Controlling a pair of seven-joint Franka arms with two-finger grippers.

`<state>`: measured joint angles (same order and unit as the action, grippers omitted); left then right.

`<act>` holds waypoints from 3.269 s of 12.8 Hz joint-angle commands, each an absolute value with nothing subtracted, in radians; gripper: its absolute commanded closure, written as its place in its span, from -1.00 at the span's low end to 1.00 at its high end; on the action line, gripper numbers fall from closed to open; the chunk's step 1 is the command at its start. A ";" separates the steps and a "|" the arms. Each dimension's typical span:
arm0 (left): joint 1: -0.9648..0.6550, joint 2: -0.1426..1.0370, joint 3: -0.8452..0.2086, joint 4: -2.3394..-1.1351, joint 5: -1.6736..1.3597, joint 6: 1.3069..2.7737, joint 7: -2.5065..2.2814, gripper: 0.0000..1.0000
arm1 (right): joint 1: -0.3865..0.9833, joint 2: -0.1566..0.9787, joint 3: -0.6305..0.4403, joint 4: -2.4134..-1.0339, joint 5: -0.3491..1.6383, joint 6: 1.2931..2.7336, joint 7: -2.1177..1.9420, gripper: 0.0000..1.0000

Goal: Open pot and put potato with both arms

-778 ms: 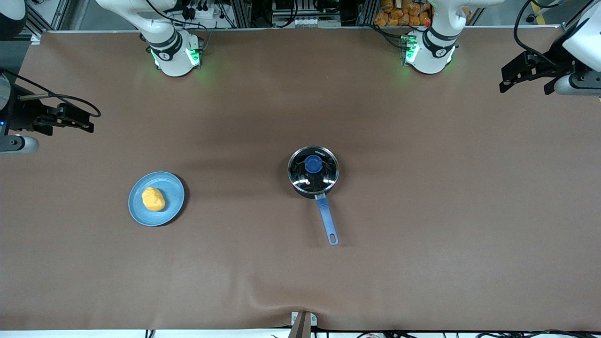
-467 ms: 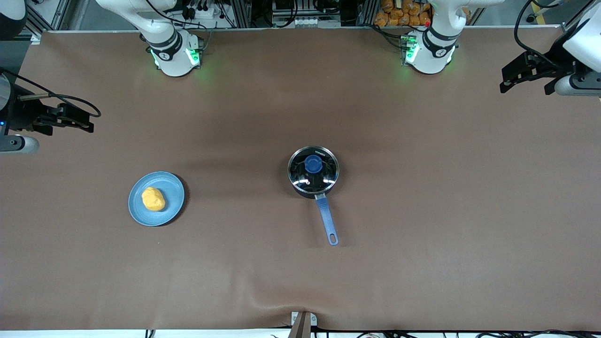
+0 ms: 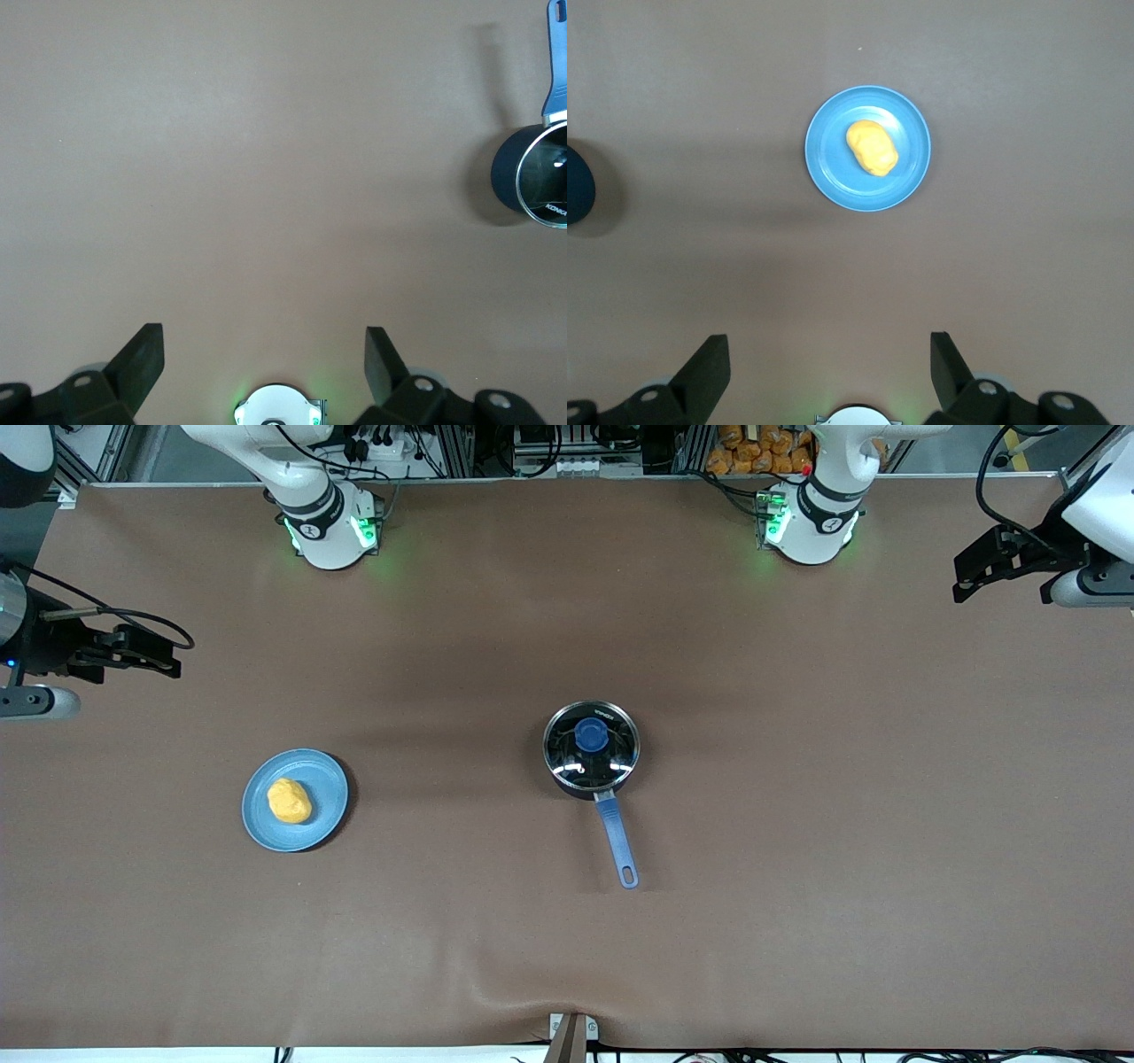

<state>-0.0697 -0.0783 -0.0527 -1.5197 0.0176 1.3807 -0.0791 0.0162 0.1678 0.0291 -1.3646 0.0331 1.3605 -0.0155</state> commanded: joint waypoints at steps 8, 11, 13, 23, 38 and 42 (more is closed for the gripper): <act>-0.075 -0.083 -0.064 -1.499 0.028 1.371 -0.087 -1.00 | 0.064 0.327 0.021 -1.454 0.107 1.439 -0.061 -1.00; -0.077 -0.081 -0.064 -1.499 0.028 1.371 -0.083 -1.00 | 0.052 0.437 0.021 -1.454 0.034 1.553 -0.184 -1.00; -0.078 -0.075 -0.064 -1.499 0.028 1.373 -0.084 -1.00 | 0.041 0.527 0.021 -1.453 0.035 1.632 -0.352 -1.00; -0.086 -0.014 -0.159 -1.497 0.018 1.409 -0.097 -1.00 | -0.017 0.707 0.021 -1.522 0.032 1.907 -0.568 -1.00; -0.408 0.458 -0.362 -1.496 0.037 1.911 -1.010 -1.00 | -0.051 0.761 0.021 -1.523 0.043 1.911 -0.581 0.46; -0.460 0.554 -0.362 -1.497 0.157 2.037 -1.132 -1.00 | -0.043 0.739 0.028 -1.488 0.046 1.843 -0.575 0.75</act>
